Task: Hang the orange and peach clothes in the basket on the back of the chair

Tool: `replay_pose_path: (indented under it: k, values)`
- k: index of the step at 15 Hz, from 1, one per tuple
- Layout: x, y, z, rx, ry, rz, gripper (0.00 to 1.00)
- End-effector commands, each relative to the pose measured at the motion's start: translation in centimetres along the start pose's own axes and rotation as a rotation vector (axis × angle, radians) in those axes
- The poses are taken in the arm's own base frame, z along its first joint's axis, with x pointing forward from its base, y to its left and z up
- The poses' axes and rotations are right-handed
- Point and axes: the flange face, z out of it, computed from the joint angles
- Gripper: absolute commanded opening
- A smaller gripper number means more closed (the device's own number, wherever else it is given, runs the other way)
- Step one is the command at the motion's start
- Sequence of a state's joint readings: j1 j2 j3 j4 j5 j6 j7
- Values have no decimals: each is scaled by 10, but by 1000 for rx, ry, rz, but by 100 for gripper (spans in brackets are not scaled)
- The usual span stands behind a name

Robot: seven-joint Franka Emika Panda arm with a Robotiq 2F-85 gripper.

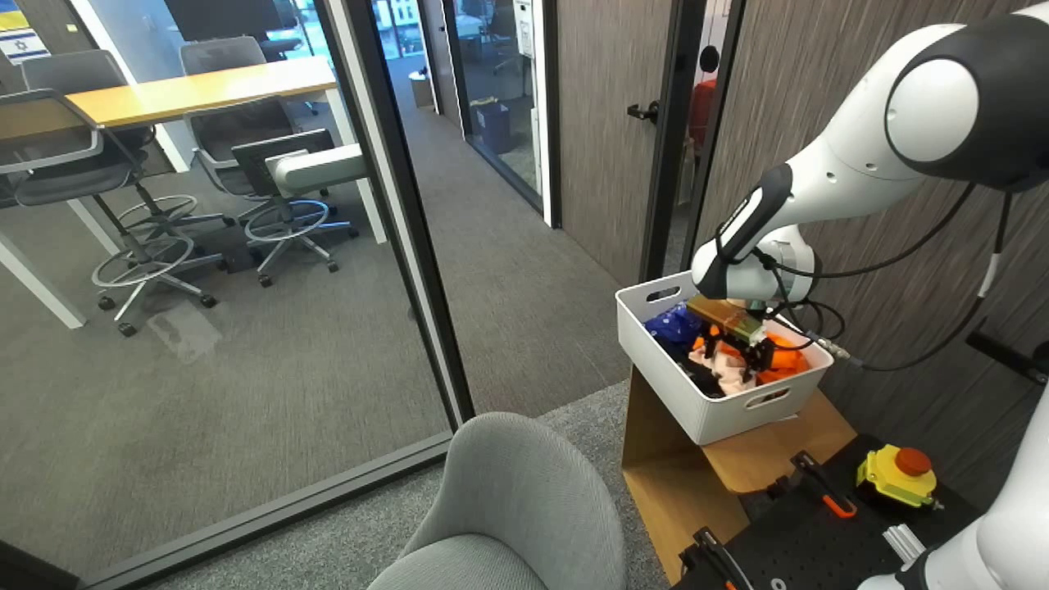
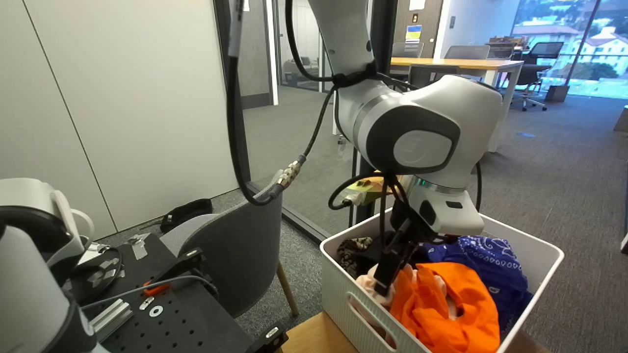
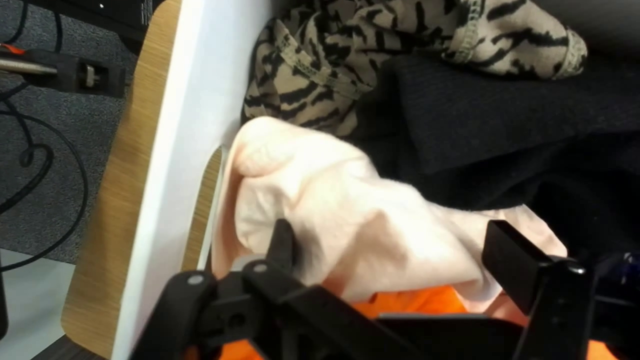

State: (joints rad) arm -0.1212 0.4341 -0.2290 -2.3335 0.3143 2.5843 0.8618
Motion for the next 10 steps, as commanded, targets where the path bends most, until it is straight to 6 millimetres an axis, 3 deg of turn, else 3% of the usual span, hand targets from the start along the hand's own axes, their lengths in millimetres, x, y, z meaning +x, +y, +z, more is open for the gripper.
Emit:
replay_pose_path:
  k: [1,8,10]
  values:
    - [0,-5,-2,11,35,-15,66]
    - [0,-6,-1,9,44,-27,13]
    - [0,-6,0,9,43,-29,6]
